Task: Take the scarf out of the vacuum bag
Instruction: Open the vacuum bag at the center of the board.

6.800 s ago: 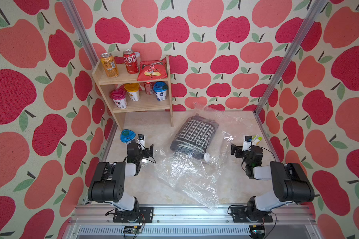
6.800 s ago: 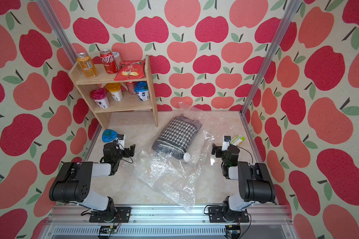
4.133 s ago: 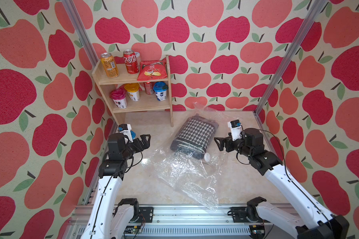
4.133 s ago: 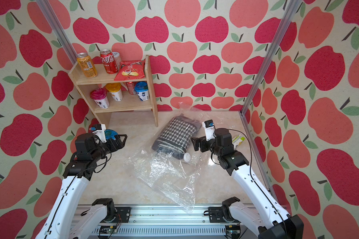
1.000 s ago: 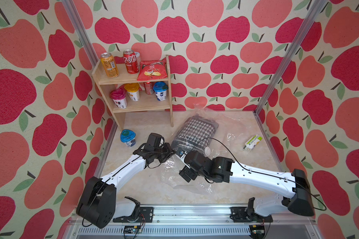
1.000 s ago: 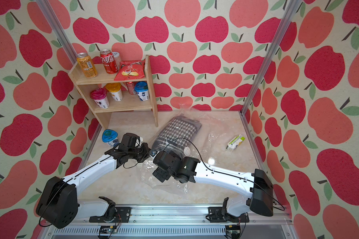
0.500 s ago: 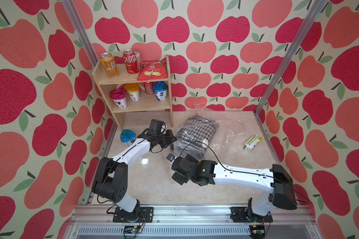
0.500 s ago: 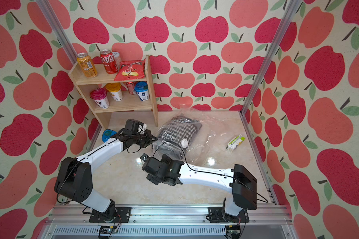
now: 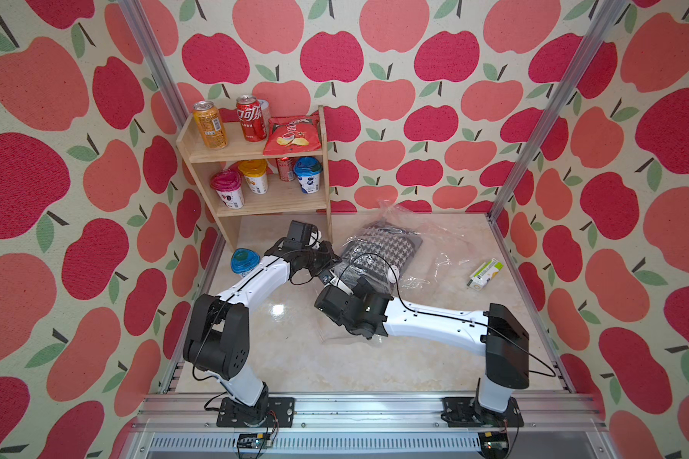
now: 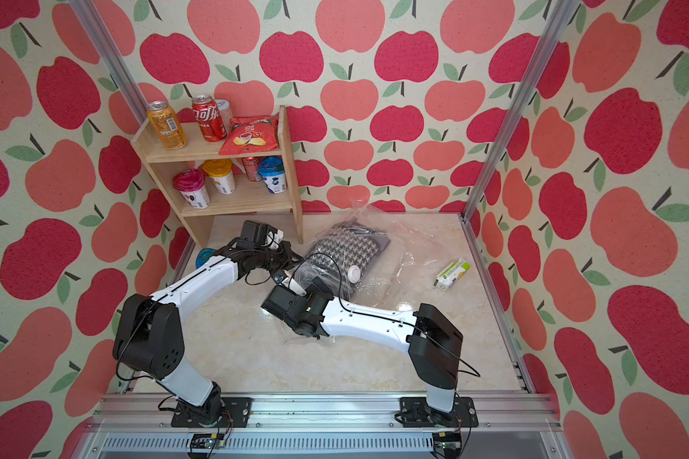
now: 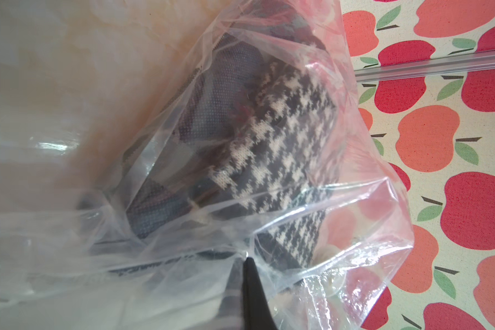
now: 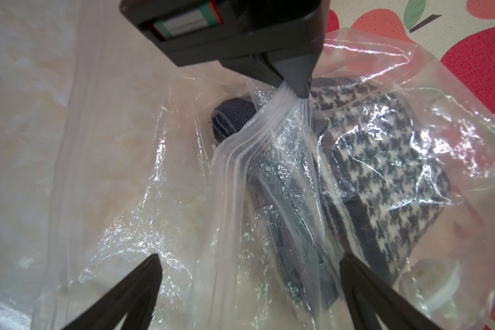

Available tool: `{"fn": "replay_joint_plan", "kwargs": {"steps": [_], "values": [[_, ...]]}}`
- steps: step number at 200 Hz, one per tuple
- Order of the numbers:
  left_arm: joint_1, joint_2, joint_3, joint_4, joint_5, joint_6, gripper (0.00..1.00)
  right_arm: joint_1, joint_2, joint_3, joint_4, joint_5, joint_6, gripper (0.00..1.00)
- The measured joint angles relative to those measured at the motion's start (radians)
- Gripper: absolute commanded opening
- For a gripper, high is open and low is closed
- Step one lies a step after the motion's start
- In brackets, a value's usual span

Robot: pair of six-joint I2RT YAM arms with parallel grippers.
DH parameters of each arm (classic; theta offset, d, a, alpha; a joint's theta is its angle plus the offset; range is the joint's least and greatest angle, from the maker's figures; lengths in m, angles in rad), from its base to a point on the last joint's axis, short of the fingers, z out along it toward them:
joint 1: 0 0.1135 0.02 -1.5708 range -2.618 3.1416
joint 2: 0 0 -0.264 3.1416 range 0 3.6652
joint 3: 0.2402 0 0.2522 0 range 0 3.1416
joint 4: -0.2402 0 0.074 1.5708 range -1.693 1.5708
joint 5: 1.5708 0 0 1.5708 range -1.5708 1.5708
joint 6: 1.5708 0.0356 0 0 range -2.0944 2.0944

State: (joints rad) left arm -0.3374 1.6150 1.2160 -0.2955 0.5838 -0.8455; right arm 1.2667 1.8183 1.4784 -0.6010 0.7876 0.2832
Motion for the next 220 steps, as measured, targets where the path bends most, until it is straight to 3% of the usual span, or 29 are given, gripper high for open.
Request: {"fn": "replay_joint_plan", "kwargs": {"steps": [72, 145, 168, 220], "values": [[0.026, -0.178, -0.035, -0.026, 0.027, -0.002, 0.05, -0.034, -0.018, -0.003, -0.014, -0.002, 0.003, 0.62], [0.061, -0.105, 0.042, -0.099, 0.074, 0.047, 0.05, -0.042, -0.051, 0.011, -0.002, -0.004, -0.047, 0.31], [0.067, -0.103, 0.042, -0.101, 0.079, 0.053, 0.06, -0.054, -0.051, 0.031, -0.013, -0.033, -0.044, 0.14], [0.071, -0.129, 0.007, -0.090, 0.079, 0.082, 0.11, -0.110, -0.061, 0.032, -0.029, -0.141, -0.023, 0.05]]}}
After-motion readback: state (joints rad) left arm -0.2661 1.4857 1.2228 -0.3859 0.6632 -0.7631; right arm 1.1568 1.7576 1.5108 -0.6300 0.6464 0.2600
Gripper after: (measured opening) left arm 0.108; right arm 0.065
